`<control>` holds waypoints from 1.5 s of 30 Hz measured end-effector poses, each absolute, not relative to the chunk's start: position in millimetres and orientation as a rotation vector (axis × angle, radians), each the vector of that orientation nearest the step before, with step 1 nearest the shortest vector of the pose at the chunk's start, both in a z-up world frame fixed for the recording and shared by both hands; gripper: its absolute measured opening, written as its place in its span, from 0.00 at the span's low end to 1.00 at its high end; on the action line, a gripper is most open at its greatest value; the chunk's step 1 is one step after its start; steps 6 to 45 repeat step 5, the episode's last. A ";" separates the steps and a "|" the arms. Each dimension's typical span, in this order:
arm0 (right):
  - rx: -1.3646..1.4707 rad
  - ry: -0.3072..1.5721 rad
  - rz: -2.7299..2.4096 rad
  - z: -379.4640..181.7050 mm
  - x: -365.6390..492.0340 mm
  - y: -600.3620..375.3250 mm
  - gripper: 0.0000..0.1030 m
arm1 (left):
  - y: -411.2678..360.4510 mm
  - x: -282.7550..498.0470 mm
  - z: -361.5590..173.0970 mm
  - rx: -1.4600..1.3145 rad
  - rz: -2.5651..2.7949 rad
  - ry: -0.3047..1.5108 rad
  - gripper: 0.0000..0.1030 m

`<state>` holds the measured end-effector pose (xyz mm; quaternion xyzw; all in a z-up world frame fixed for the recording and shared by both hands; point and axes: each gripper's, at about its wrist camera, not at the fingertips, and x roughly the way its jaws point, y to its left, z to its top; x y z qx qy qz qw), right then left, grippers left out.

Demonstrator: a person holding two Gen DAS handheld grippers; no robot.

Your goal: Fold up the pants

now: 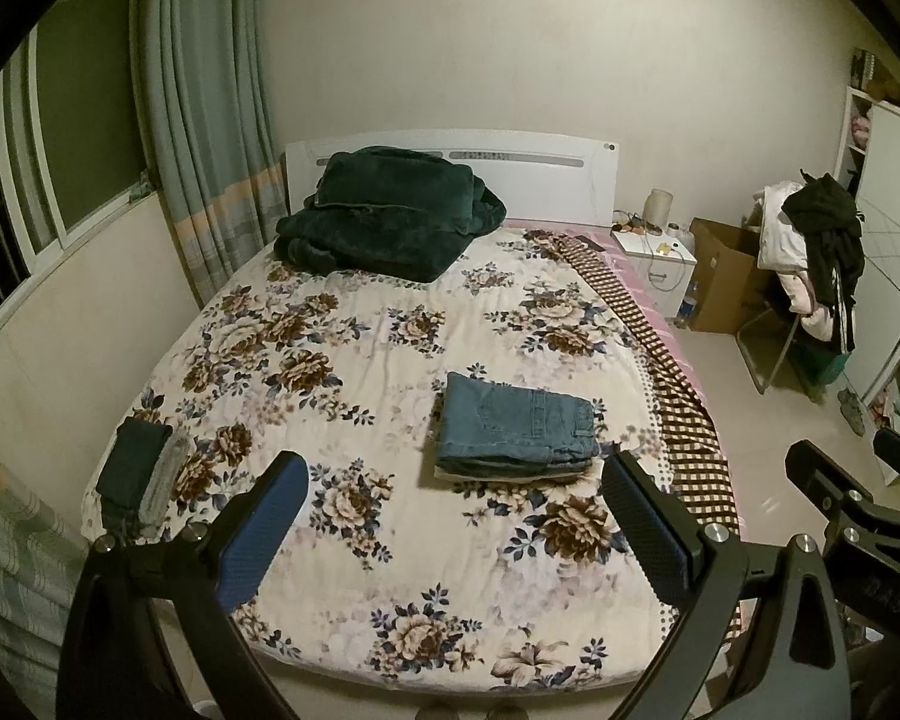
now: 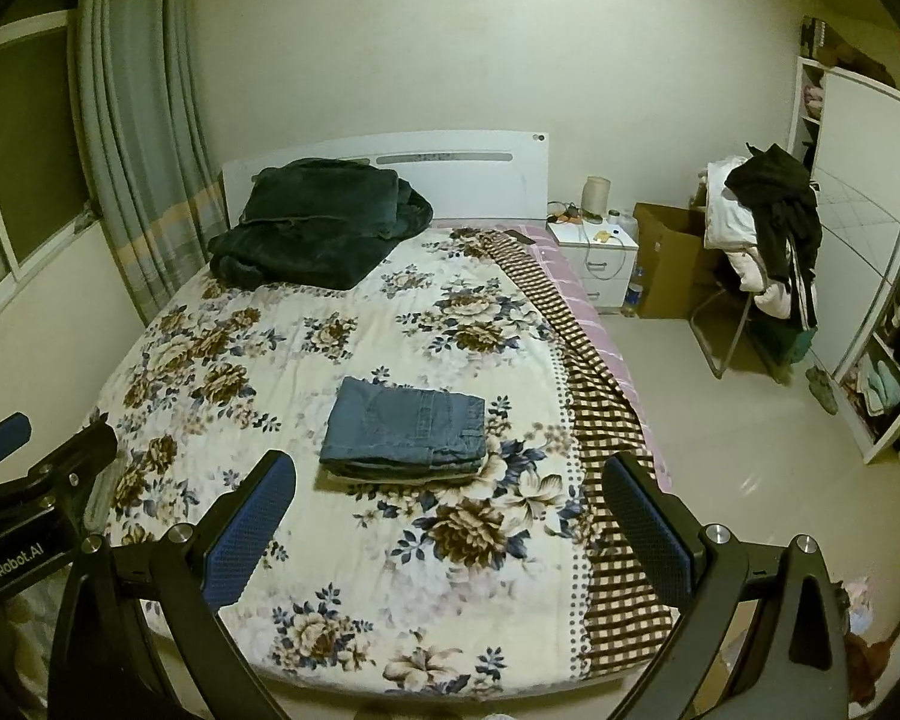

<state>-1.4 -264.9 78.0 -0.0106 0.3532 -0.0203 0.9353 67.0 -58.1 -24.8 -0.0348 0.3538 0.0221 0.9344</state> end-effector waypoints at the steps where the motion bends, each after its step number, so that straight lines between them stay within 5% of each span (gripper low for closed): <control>1: -0.020 0.721 -0.041 78.0 -3.2 -265.6 1.00 | -58.4 66.9 -25.3 -0.070 0.046 0.722 0.97; 45: -0.019 0.720 -0.042 78.1 -3.9 -265.0 1.00 | -54.8 66.3 -26.5 -0.081 0.040 0.730 0.97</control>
